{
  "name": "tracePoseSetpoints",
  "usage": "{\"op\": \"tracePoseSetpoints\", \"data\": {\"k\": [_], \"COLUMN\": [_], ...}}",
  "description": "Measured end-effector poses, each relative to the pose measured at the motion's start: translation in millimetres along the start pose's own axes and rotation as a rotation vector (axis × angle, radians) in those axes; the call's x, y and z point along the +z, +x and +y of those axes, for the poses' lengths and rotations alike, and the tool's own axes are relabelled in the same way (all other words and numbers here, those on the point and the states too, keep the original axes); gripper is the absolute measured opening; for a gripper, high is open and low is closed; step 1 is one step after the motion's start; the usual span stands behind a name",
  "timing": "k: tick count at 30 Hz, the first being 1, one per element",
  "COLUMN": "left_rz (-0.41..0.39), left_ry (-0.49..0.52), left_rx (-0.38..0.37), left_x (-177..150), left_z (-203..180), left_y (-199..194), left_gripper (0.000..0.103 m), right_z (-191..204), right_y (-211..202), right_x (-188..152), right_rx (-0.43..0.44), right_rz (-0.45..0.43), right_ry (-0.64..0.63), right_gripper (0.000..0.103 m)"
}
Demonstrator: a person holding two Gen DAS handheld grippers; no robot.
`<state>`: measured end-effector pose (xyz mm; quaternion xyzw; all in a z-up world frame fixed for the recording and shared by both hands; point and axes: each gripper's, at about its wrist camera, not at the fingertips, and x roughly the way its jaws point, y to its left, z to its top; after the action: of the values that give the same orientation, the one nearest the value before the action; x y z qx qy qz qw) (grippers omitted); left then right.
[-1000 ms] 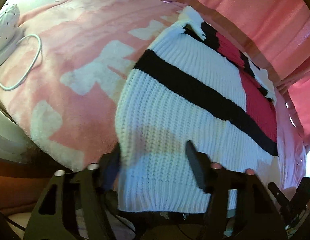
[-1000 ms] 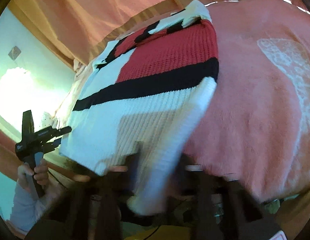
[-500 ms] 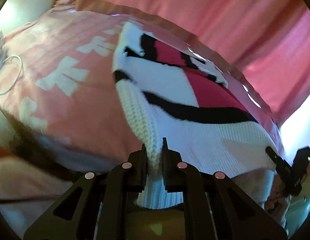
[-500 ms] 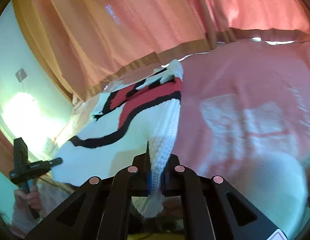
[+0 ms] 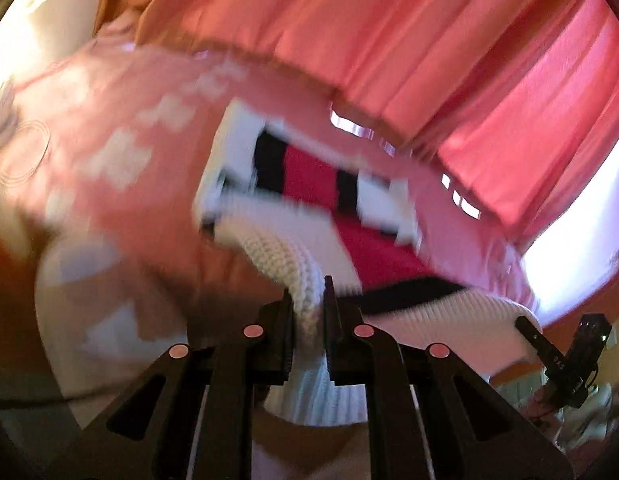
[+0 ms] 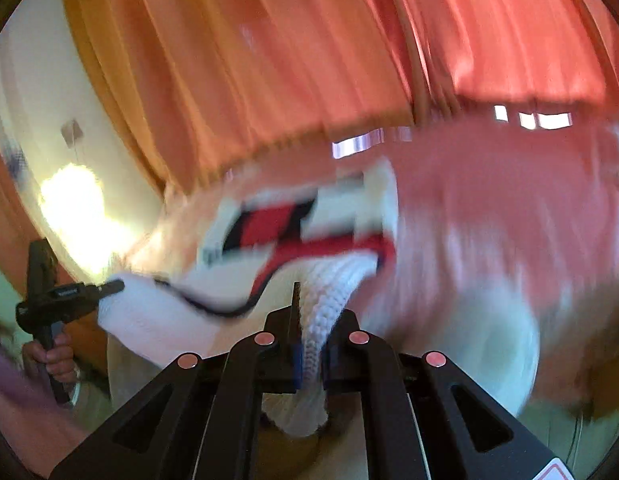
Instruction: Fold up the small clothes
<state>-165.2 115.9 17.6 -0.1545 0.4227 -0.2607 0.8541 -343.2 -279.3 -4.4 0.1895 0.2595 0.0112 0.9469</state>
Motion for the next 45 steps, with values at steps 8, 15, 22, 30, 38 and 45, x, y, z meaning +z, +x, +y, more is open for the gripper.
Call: {"op": "tracePoseSetpoints", "data": {"k": [8,15,22,30,38,45], "left_rz": [-0.101,0.018,0.044,0.025,-0.052,-0.173], "left_ry": [-0.047,-0.114,-0.097,-0.107,-0.142,0.012], "left_rx": [0.116,0.257,0.273,0.285,0.253,0.271], "left_x": [147.9,189.4,192.5,197.6,205.1,207.8], "left_z": [37.0,89.9,97.8,95.1,93.9,66.9], "left_y": [119.0,232.2,255.3,261.5,259.0,226.4], "left_gripper": [0.012,0.012,0.012,0.016,0.046,0.071], "right_z": [-64.4,-99.1,-106.9,-106.4,-106.5,-96.3], "right_y": [169.5,289.7,315.4,318.9,293.1,270.4], "right_x": [101.0,111.3,107.9,114.6,133.3,132.2], "right_rx": [0.048,0.018,-0.006,0.007,-0.060,-0.107], "right_rz": [0.011,0.150,0.191,0.175,-0.012,0.002], "right_ry": [0.155,0.238,0.239,0.248,0.266,0.172], "right_gripper": [0.006,0.008,0.009,0.017,0.068,0.070]}}
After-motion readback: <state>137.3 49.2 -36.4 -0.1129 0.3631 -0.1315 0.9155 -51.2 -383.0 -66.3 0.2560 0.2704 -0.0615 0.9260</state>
